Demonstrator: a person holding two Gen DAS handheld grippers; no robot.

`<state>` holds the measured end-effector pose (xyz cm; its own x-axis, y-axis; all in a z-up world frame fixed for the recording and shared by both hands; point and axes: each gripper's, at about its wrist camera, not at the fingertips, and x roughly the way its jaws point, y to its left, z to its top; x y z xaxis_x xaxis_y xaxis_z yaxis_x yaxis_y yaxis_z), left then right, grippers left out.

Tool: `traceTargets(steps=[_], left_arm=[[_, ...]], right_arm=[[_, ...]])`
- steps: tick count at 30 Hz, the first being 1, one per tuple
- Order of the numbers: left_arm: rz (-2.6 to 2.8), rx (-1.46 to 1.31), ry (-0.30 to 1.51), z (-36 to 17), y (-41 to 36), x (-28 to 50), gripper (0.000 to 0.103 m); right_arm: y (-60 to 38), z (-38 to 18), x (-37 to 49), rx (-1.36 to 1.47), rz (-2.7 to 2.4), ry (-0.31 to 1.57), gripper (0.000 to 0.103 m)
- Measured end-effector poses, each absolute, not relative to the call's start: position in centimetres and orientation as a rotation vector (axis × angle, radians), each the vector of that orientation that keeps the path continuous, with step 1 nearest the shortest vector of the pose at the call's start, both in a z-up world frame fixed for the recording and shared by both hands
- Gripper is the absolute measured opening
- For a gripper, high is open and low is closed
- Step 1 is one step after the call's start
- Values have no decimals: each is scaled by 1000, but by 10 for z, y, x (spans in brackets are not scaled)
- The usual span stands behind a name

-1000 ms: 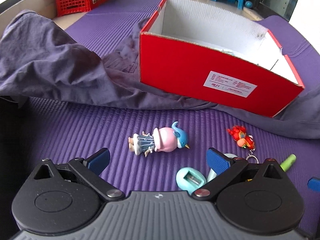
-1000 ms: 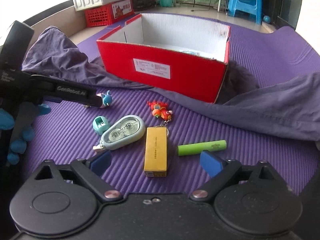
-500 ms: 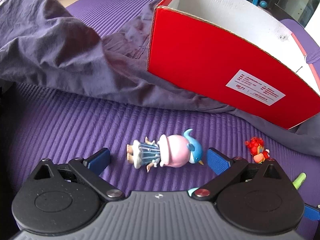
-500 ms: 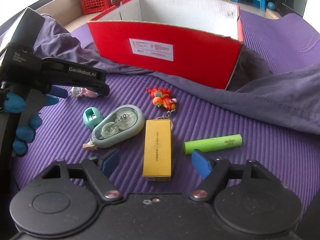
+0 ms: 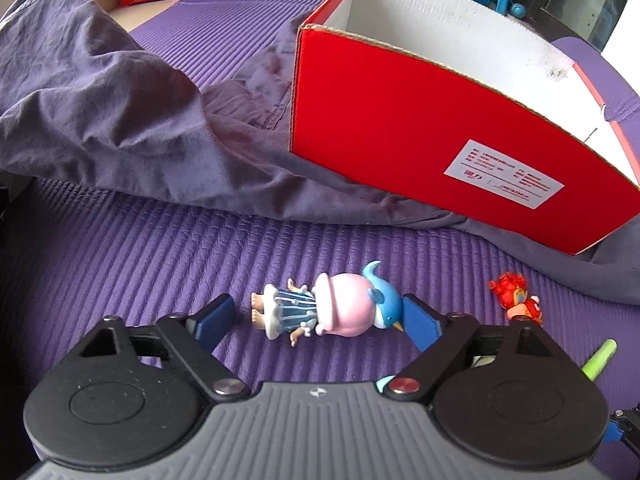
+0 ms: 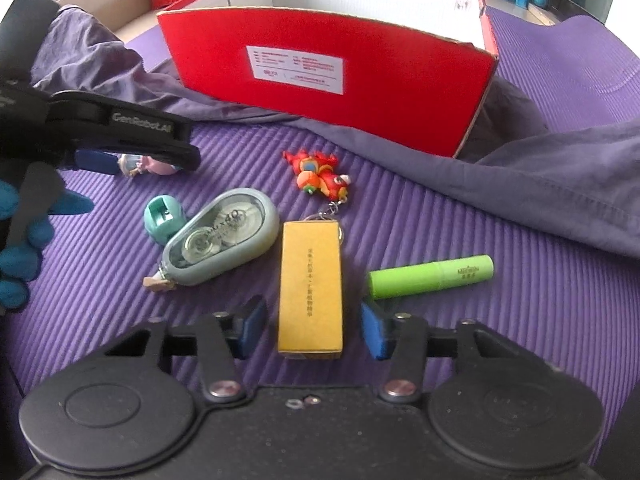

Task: Organize rigid objects
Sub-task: 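Grasp pink figurine with left tool while right tool grasps yellow box, then carry figurine and yellow box into red box and open both tools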

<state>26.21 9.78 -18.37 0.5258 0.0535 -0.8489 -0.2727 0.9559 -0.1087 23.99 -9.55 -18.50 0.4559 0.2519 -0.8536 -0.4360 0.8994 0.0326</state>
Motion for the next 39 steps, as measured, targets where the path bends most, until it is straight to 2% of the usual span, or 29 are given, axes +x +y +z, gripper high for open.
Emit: traceTargets(steps=[1,4,8,22,39], left_arm=[[186,-242,999,-183,97,262,79],[179,-223,997,-181,94,262,79],[167,-221,992,-182,95,262,79],[138,-220,987,-161,92,247,78],[55,-146,852,-63,57,211,79]], right_arm=[[-95,-185,240,-203,423,1013,46],[-94,-184,240,-210,415,1010,36],[-91,-185,238,-222,410,1006,29],[-99,-166,230,-139,410,997,28],[-121,-88,218,-51,416,919,28]])
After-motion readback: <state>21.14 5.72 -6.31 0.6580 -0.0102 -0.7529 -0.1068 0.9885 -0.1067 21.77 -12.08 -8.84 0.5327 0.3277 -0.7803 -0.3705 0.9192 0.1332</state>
